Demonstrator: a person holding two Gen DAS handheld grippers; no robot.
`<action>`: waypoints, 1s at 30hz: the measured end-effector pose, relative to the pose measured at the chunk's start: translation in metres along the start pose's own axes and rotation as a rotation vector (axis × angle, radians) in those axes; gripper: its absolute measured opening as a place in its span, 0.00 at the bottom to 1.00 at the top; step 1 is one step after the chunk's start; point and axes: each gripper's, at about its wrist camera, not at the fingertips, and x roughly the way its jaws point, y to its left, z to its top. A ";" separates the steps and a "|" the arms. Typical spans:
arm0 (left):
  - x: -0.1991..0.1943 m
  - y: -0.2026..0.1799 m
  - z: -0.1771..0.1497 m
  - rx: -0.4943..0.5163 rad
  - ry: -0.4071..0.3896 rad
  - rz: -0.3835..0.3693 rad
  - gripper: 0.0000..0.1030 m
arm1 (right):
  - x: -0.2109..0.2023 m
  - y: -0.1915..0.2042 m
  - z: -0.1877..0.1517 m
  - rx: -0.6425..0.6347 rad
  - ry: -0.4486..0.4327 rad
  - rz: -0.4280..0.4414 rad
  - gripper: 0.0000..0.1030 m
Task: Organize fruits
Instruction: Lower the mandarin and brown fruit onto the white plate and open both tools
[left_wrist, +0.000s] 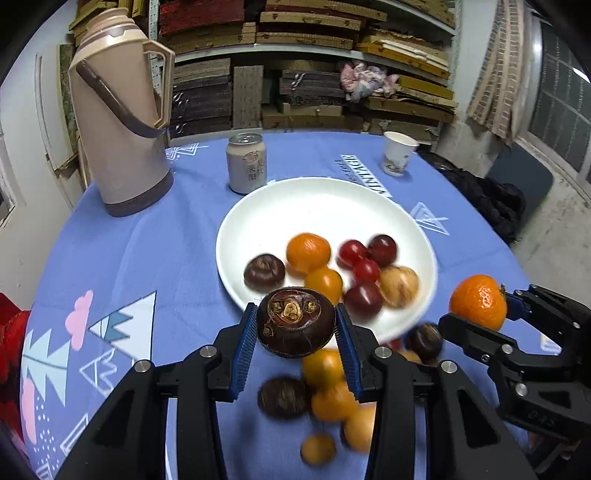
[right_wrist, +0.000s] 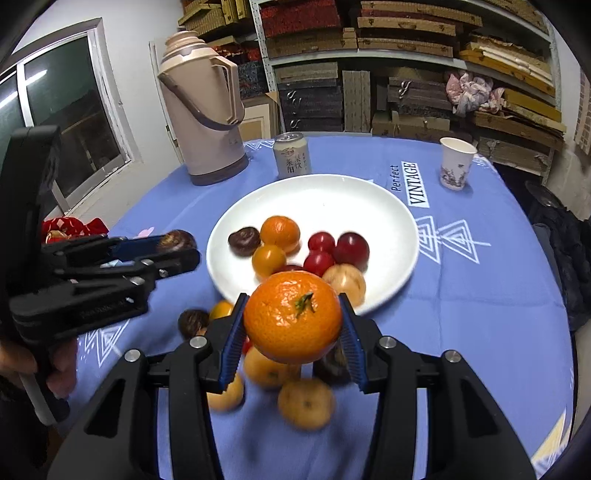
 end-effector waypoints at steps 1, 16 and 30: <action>0.008 0.000 0.004 0.001 0.002 0.014 0.41 | 0.008 -0.003 0.007 0.009 0.010 0.002 0.45; 0.068 0.006 0.019 0.000 0.076 0.048 0.41 | 0.080 -0.013 0.035 -0.031 0.075 -0.039 0.45; 0.038 0.004 0.011 0.015 0.026 0.075 0.69 | 0.039 -0.030 0.018 0.068 0.005 -0.007 0.61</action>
